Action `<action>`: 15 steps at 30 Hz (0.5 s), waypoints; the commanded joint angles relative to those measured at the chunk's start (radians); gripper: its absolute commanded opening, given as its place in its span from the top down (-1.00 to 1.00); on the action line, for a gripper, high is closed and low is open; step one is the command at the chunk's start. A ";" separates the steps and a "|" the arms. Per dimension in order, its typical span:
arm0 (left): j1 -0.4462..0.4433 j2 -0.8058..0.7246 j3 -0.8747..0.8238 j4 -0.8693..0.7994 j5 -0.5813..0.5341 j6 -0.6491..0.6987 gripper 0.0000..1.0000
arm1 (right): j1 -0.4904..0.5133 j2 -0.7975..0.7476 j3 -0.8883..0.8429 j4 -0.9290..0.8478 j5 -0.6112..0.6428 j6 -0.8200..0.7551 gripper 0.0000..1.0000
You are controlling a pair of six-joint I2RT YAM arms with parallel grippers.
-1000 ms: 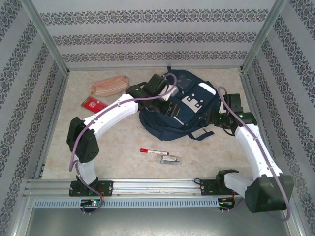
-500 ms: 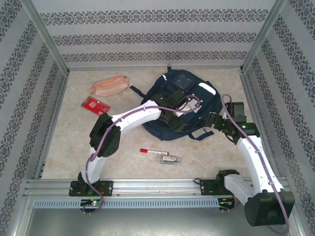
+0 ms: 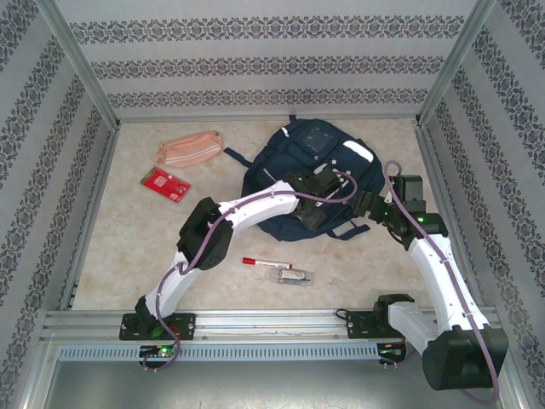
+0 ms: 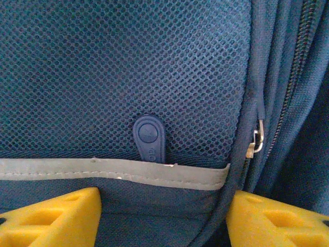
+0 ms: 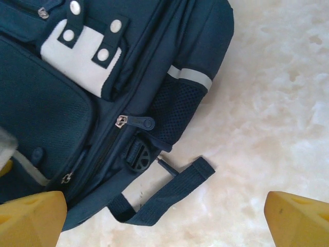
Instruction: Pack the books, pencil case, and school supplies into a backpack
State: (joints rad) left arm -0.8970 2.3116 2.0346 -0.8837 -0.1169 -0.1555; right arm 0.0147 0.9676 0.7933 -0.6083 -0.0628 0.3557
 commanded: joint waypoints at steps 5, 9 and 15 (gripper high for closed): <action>-0.001 0.079 0.036 0.013 -0.109 -0.154 -0.25 | -0.012 0.004 -0.010 0.041 -0.038 -0.012 -0.96; -0.003 0.113 0.030 0.016 -0.161 -0.175 -0.38 | -0.012 0.031 -0.027 0.065 -0.062 -0.012 -0.96; -0.003 0.104 0.041 0.056 -0.152 -0.147 0.72 | -0.012 0.106 -0.024 0.092 -0.054 -0.070 -0.86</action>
State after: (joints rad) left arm -0.9119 2.3756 2.0670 -0.8410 -0.2131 -0.2974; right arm 0.0147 1.0492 0.7803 -0.5602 -0.1143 0.3290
